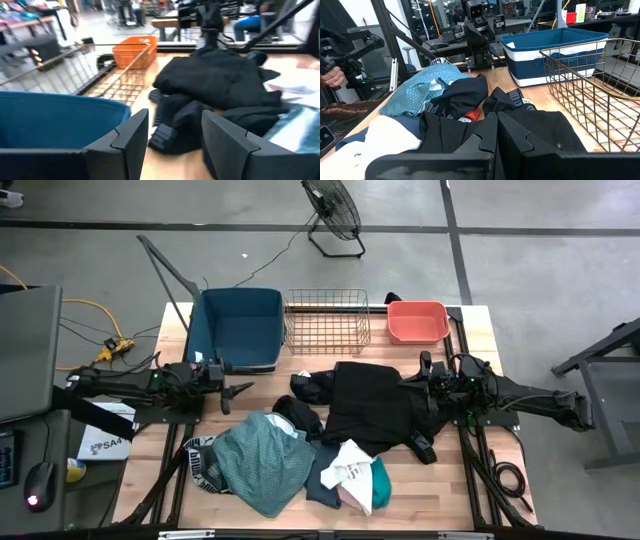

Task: Pick & Place Cloths
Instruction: Put the blue shirt into the blue bin

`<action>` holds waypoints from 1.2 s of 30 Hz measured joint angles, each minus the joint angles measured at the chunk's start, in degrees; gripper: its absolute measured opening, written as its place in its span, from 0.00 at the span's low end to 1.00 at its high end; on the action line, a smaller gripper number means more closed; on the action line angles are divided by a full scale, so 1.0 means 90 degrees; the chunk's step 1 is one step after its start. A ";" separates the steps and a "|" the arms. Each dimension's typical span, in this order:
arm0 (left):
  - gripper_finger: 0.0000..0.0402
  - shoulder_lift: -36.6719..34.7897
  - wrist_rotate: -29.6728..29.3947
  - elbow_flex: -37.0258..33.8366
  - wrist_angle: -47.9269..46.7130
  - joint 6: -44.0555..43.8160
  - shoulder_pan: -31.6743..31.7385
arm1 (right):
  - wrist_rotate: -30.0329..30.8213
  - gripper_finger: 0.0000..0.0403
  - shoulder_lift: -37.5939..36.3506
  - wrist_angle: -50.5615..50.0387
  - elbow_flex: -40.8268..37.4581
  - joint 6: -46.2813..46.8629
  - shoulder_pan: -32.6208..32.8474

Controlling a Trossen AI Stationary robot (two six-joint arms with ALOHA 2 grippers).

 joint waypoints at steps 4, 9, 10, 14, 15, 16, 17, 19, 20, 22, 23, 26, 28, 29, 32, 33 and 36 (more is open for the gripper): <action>0.45 0.0766 0.0438 0.0529 -0.0304 -0.0254 0.0000 | 0.0000 0.01 0.0000 -0.0002 -0.0001 0.0000 -0.0002; 0.45 0.1936 0.1101 0.1215 -0.0869 -0.0998 0.0000 | 0.0000 0.01 -0.0002 -0.0002 -0.0002 0.0000 -0.0002; 0.45 0.2187 0.1239 0.1328 -0.0962 -0.1174 0.0000 | 0.0000 0.01 0.0000 0.0000 0.0000 0.0000 -0.0002; 0.45 0.3045 0.1952 0.1744 -0.1395 -0.1933 0.0000 | 0.0000 0.01 -0.0001 -0.0001 -0.0001 0.0000 -0.0001; 0.45 0.3209 0.2128 0.1842 -0.1503 -0.2087 0.0000 | 0.0000 0.01 0.0000 -0.0002 0.0000 0.0000 0.0000; 0.45 0.3349 0.2305 0.1934 -0.1574 -0.2213 0.0000 | 0.0000 0.01 0.0000 -0.0001 0.0000 0.0000 -0.0001; 0.45 0.3463 0.2480 0.2024 -0.1675 -0.2318 0.0000 | 0.0000 0.01 0.0000 0.0000 -0.0002 0.0000 -0.0002; 0.48 0.3627 0.2787 0.2191 -0.1905 -0.2453 0.0000 | 0.0000 0.01 0.0000 0.0000 0.0000 0.0000 0.0001; 0.50 0.3689 0.2923 0.2261 -0.1998 -0.2518 0.0000 | 0.0000 0.01 -0.0002 0.0000 0.0000 0.0000 -0.0002; 0.56 0.3748 0.3222 0.2381 -0.2147 -0.2689 0.0000 | 0.0000 0.01 -0.0001 0.0000 -0.0001 0.0000 -0.0002; 0.60 0.3763 0.3373 0.2423 -0.2174 -0.2798 -0.0002 | 0.0000 0.01 0.0000 0.0000 0.0000 0.0000 0.0000; 0.73 0.3822 0.3920 0.2468 -0.2217 -0.3366 -0.0002 | 0.0000 0.01 -0.0002 0.0000 0.0000 0.0000 0.0000; 0.82 0.3834 0.4186 0.2468 -0.2231 -0.3772 -0.0002 | 0.0000 0.01 0.0000 -0.0001 0.0000 0.0000 -0.0001; 0.86 0.3827 0.4228 0.2468 -0.2239 -0.3981 -0.0002 | 0.0000 0.01 -0.0002 0.0000 -0.0002 0.0000 -0.0001; 0.93 0.3851 0.4213 0.2468 -0.2412 -0.4738 -0.0002 | 0.0000 0.01 -0.0001 -0.0001 -0.0001 0.0000 0.0001; 0.94 0.3904 0.4209 0.2468 -0.2444 -0.4927 -0.0002 | 0.0000 0.01 0.0000 -0.0001 0.0000 0.0000 -0.0002; 0.94 0.4132 0.4207 0.2468 -0.2439 -0.5102 -0.0042 | 0.0000 0.01 0.0000 0.0000 0.0000 0.0000 -0.0002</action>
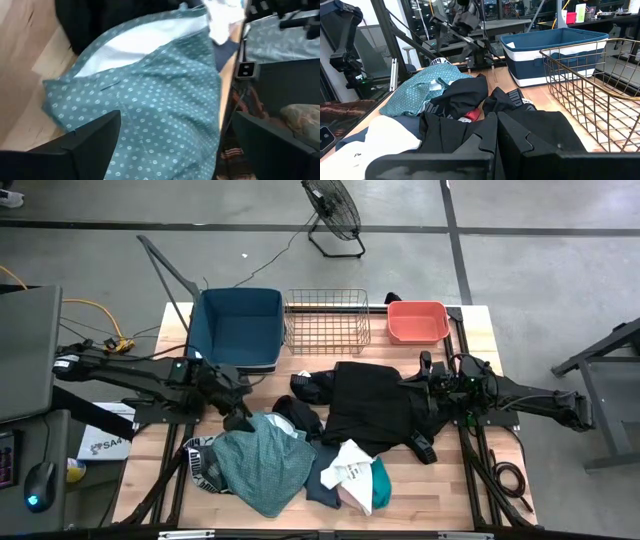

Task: Pick & Place Cloths
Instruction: Put the blue shirt into the blue bin

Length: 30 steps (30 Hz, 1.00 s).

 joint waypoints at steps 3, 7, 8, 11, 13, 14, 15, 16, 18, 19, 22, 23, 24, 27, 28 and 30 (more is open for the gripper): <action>0.92 0.0268 -0.0093 0.0084 0.0011 -0.0120 -0.0241 | 0.0000 0.01 0.0000 -0.0002 0.0000 0.0000 0.0002; 0.90 0.0651 -0.0377 0.0460 -0.0006 -0.0146 -0.0713 | 0.0000 0.01 0.0000 0.0000 -0.0001 0.0000 0.0000; 0.90 0.0733 -0.0474 0.0563 -0.0090 -0.0128 -0.0844 | 0.0000 0.01 0.0000 -0.0002 -0.0001 0.0000 0.0002; 0.89 0.1040 -0.1055 0.0975 -0.0510 0.0025 -0.1282 | 0.0000 0.01 0.0000 -0.0002 0.0000 0.0000 0.0002; 0.89 0.1253 -0.1542 0.1223 -0.0910 0.0207 -0.1575 | 0.0000 0.01 0.0000 0.0000 -0.0001 0.0000 0.0000; 0.89 0.1375 -0.1804 0.1351 -0.1091 0.0270 -0.1725 | 0.0000 0.01 0.0000 -0.0002 -0.0002 0.0000 0.0002; 0.89 0.1494 -0.2044 0.1471 -0.1195 0.0296 -0.1866 | 0.0000 0.01 0.0000 -0.0002 0.0000 0.0000 0.0002; 0.89 0.1602 -0.2266 0.1577 -0.1297 0.0310 -0.1994 | 0.0000 0.01 0.0000 -0.0001 -0.0002 0.0000 0.0002; 0.89 0.1836 -0.2566 0.1757 -0.1462 0.0416 -0.2232 | 0.0000 0.01 0.0000 -0.0001 -0.0001 0.0000 0.0001; 0.89 0.1969 -0.2672 0.1839 -0.1467 0.0539 -0.2352 | 0.0000 0.01 -0.0001 -0.0002 0.0000 0.0000 0.0000; 0.89 0.2299 -0.2738 0.1941 -0.1488 0.1231 -0.2744 | 0.0000 0.01 -0.0001 -0.0001 -0.0001 0.0000 0.0002; 0.89 0.2413 -0.2758 0.1948 -0.1408 0.1565 -0.2883 | 0.0000 0.01 0.0000 0.0000 -0.0002 0.0000 0.0000; 0.89 0.2526 -0.2798 0.1955 -0.1359 0.1852 -0.3002 | 0.0000 0.01 0.0000 0.0000 0.0000 0.0000 0.0002; 0.89 0.2753 -0.2878 0.1952 -0.1161 0.2554 -0.3269 | 0.0000 0.01 0.0000 -0.0002 -0.0001 0.0000 0.0001; 0.89 0.2814 -0.2891 0.1954 -0.1030 0.2714 -0.3316 | 0.0000 0.01 0.0000 -0.0001 0.0000 0.0000 0.0002; 0.89 0.2915 -0.2899 0.1953 -0.0840 0.2943 -0.3344 | 0.0000 0.01 0.0000 -0.0001 -0.0001 0.0000 0.0000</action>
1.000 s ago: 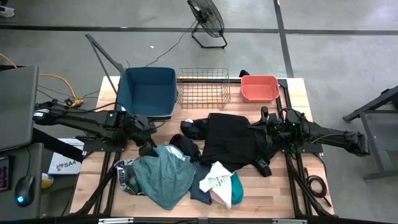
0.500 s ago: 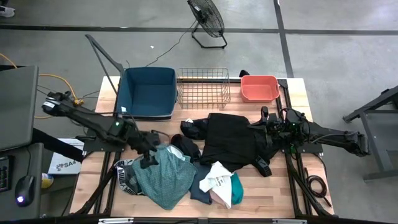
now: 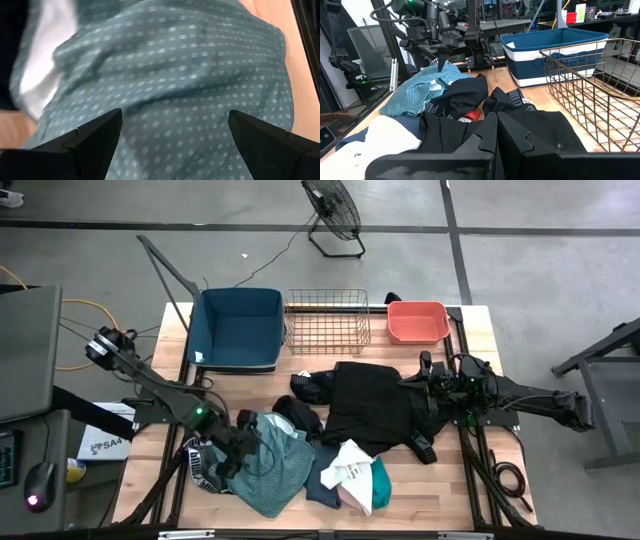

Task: Pick & Place Cloths
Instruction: Put the blue shirt into the blue bin

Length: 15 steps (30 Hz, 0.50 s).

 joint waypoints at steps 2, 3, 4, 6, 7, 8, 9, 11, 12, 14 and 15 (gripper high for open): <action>0.89 0.0072 -0.0185 0.0001 0.0195 0.0175 0.0005 | 0.0000 0.01 0.0000 0.0001 -0.0001 0.0000 0.0001; 0.89 0.0090 -0.0313 0.0000 0.0201 0.0280 0.0008 | 0.0000 0.01 0.0000 0.0001 0.0001 0.0000 0.0002; 0.89 0.0119 -0.0445 0.0000 0.0202 0.0393 0.0010 | 0.0000 0.01 0.0000 -0.0001 0.0000 0.0000 0.0001; 0.89 0.0193 -0.0672 0.0000 0.0223 0.0595 0.0010 | 0.0000 0.01 0.0000 -0.0001 0.0001 0.0000 0.0002; 0.89 0.0223 -0.0730 0.0000 0.0176 0.0686 0.0010 | 0.0000 0.01 0.0000 0.0001 -0.0001 0.0000 0.0002; 0.89 0.0259 -0.0763 0.0000 0.0155 0.0725 0.0010 | 0.0000 0.01 0.0000 -0.0001 -0.0001 0.0000 0.0000; 0.89 0.0305 -0.0764 0.0000 0.0195 0.0733 0.0010 | 0.0002 0.01 0.0000 -0.0001 0.0001 0.0000 0.0000; 0.89 0.0409 -0.0765 0.0000 0.0241 0.0733 0.0010 | 0.0000 0.01 0.0000 0.0000 0.0001 0.0000 0.0002; 0.89 0.0476 -0.0764 0.0000 0.0247 0.0733 0.0010 | 0.0000 0.01 0.0000 -0.0001 0.0001 0.0000 0.0001; 0.89 0.0604 -0.0760 0.0000 0.0327 0.0734 0.0010 | 0.0000 0.01 0.0000 -0.0001 0.0001 0.0000 0.0001; 0.89 0.0661 -0.0758 0.0000 0.0331 0.0733 0.0010 | 0.0000 0.01 0.0000 -0.0001 0.0001 0.0000 0.0002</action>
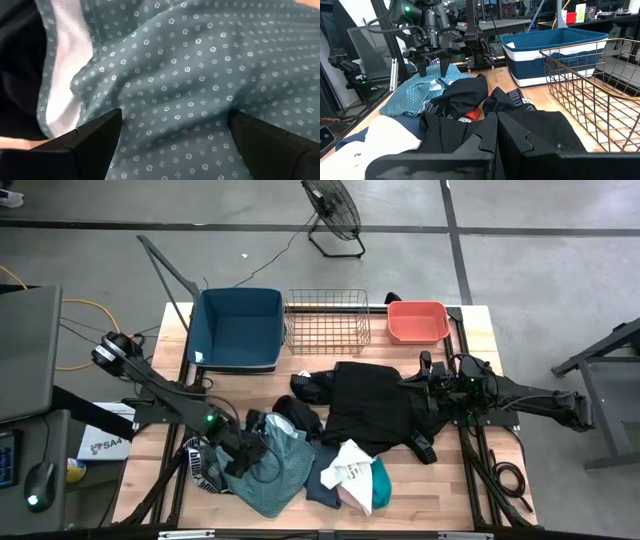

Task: Pick & Place Cloths
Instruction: Put the blue shirt into the blue bin

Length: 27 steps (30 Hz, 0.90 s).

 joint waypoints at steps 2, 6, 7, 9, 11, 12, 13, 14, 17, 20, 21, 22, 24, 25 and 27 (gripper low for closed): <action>0.89 0.0093 0.0000 0.0000 0.0042 0.0000 0.0000 | 0.0000 0.01 0.0000 0.0000 0.0000 0.0000 -0.0002; 0.89 0.0279 -0.0002 0.0000 0.0036 -0.0045 0.0006 | 0.0000 0.01 0.0000 0.0000 -0.0001 0.0000 -0.0001; 0.89 0.0335 -0.0002 0.0000 0.0036 -0.0046 0.0027 | 0.0000 0.01 0.0000 0.0001 -0.0002 0.0000 -0.0002; 0.89 0.0465 0.0020 0.0000 0.0022 -0.0122 0.0106 | 0.0000 0.01 0.0000 0.0000 -0.0002 0.0000 0.0000; 0.89 0.0548 -0.0004 -0.0002 -0.0042 -0.0338 0.0225 | 0.0000 0.01 0.0000 0.0000 0.0000 0.0000 -0.0002; 0.89 0.0576 -0.0034 -0.0023 -0.0049 -0.0462 0.0297 | 0.0000 0.01 0.0000 0.0000 0.0000 0.0000 -0.0002; 0.89 0.0600 -0.0036 -0.0065 -0.0032 -0.0578 0.0387 | 0.0000 0.01 0.0000 0.0002 -0.0002 0.0000 -0.0002; 0.89 0.0609 -0.0036 -0.0124 -0.0032 -0.0688 0.0474 | 0.0000 0.01 0.0000 0.0000 0.0000 0.0000 0.0000; 0.89 0.0607 -0.0014 -0.0314 -0.0032 -0.0925 0.0690 | 0.0000 0.01 0.0000 0.0000 0.0000 0.0000 0.0000; 0.89 0.0598 0.0150 -0.0531 0.0119 -0.1254 0.0867 | 0.0000 0.01 0.0000 0.0002 0.0000 0.0000 0.0000; 0.89 0.0593 0.0175 -0.0599 0.0150 -0.1381 0.0909 | 0.0000 0.01 0.0000 0.0000 0.0000 0.0000 0.0000; 0.89 0.0592 0.0179 -0.0650 0.0147 -0.1528 0.0957 | 0.0000 0.01 0.0000 0.0002 0.0000 0.0000 -0.0001; 0.89 0.0594 0.0163 -0.0719 0.0133 -0.1840 0.1050 | 0.0000 0.01 -0.0001 0.0000 -0.0001 0.0000 -0.0001; 0.89 0.0594 0.0140 -0.0735 0.0113 -0.1975 0.1088 | 0.0000 0.01 0.0000 0.0002 0.0000 0.0000 -0.0002; 0.88 0.0594 0.0107 -0.0771 0.0111 -0.2227 0.1134 | 0.0000 0.01 -0.0002 0.0002 0.0000 0.0000 0.0000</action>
